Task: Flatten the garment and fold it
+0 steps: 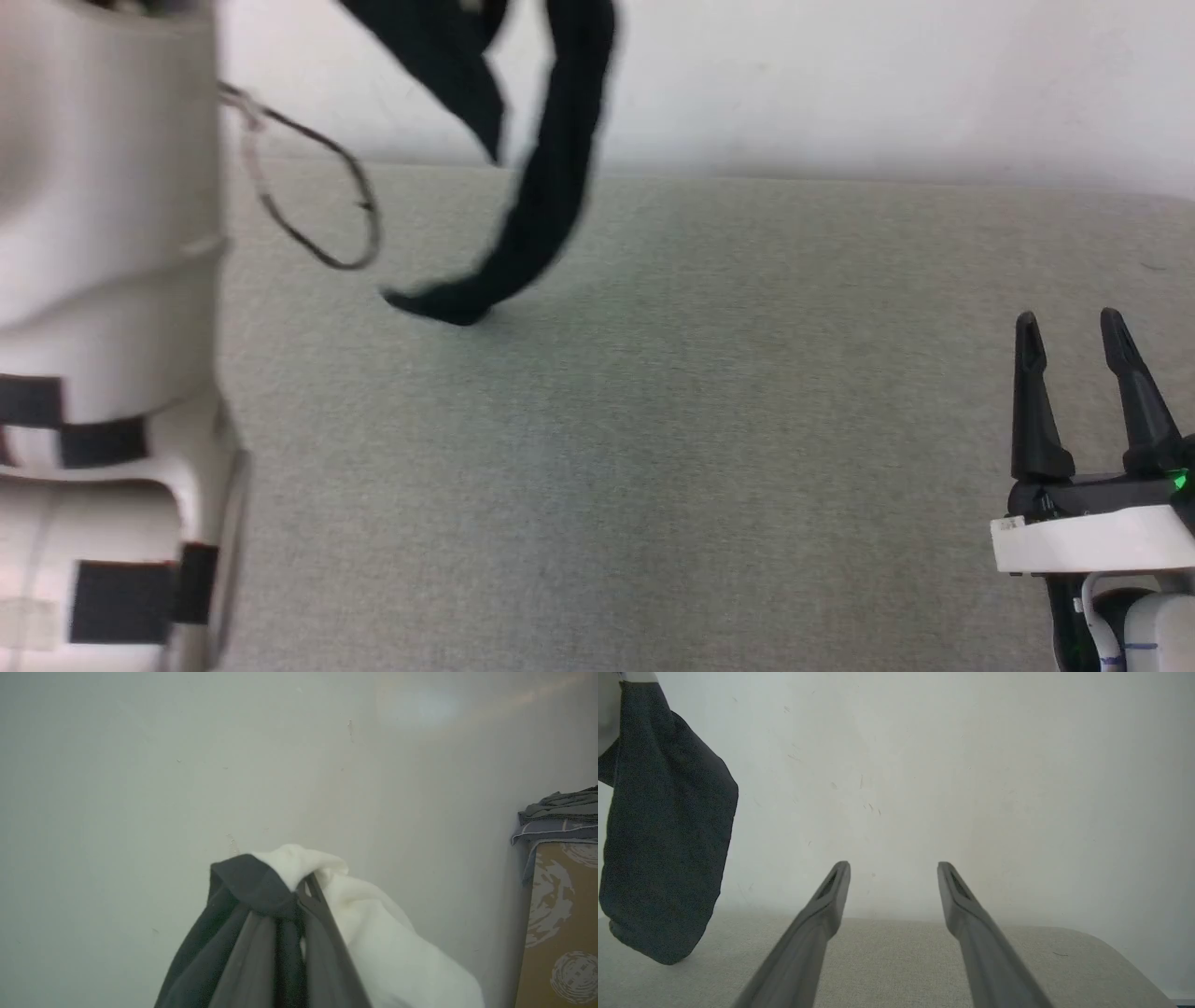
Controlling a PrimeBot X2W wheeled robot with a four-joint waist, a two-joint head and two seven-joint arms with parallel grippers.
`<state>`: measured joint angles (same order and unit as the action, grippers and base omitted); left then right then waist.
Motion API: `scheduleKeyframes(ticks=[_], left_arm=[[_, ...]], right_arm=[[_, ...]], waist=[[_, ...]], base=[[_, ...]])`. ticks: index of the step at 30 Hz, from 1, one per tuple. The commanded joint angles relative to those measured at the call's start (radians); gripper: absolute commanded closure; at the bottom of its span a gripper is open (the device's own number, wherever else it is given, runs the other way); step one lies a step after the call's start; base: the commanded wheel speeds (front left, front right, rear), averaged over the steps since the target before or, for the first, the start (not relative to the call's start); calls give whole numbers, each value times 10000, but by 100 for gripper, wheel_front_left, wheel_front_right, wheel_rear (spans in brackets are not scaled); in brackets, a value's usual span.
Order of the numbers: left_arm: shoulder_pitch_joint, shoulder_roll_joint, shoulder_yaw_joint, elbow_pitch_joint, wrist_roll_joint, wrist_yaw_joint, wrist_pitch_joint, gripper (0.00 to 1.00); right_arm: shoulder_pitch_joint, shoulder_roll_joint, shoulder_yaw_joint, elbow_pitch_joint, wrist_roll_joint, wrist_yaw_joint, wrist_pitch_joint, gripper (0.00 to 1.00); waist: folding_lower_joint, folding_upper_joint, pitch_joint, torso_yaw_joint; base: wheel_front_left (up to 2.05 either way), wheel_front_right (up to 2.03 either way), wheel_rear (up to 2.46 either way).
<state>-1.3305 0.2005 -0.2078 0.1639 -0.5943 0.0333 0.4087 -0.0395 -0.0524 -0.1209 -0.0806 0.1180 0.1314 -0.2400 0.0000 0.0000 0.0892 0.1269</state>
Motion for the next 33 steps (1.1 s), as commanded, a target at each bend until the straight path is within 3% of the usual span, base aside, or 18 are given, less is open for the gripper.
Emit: scheduleKeyframes(ticks=[1, 9, 13, 18, 24, 29, 31, 32, 33], left_arm=[[-112, -265, -160, -161, -137, 73, 70, 100], [1213, -1086, -1336, -1137, -366, 206, 367, 100], [2871, -1185, -1972, -1533, -418, 311, 249, 100], [5387, -1195, -2692, -1628, -239, 365, -771, 100], [8053, -1198, -3576, -267, 103, 486, -2134, 100], [9178, -1195, -4131, 1465, 288, 599, -2525, 100], [9303, -1244, -4094, 1902, 206, 637, -2795, 60], [9312, -1264, -4086, 2043, 190, 624, -2953, 0], [9318, -1292, -4014, 2122, 103, 621, -3135, 0]], right_arm=[[-4, 21, -10, 28, 100, -7, -94, 0], [-33, 22, -301, -62, 137, -7, -163, 0], [-80, 22, -534, -195, 167, -7, -180, 0], [-121, 22, -686, -352, 157, -7, -192, 0], [-207, 22, -512, -348, 197, -7, -199, 0], [-238, 22, -352, -285, 203, -7, -204, 0], [-234, 22, -338, -254, 197, -7, -205, 0], [-228, 22, -340, -229, 189, -7, -206, 0], [-216, 22, -346, -204, 182, -7, -206, 0]], waist=[[0, 0, -119, -384], [0, 0, 47, -1061], [0, 0, 283, -1378], [0, 0, 639, -1654], [0, 0, 979, -1885], [0, 0, 1092, -1943], [0, 0, 1095, -1920], [0, 0, 1072, -1894], [0, 0, 1034, -1859]], base=[[0, 0, 0], [0, 0, 0], [0, 0, 0], [0, 0, 0], [0, 0, 0], [0, 0, 0], [0, 0, 0], [0, 0, 0], [0, 0, 0]])
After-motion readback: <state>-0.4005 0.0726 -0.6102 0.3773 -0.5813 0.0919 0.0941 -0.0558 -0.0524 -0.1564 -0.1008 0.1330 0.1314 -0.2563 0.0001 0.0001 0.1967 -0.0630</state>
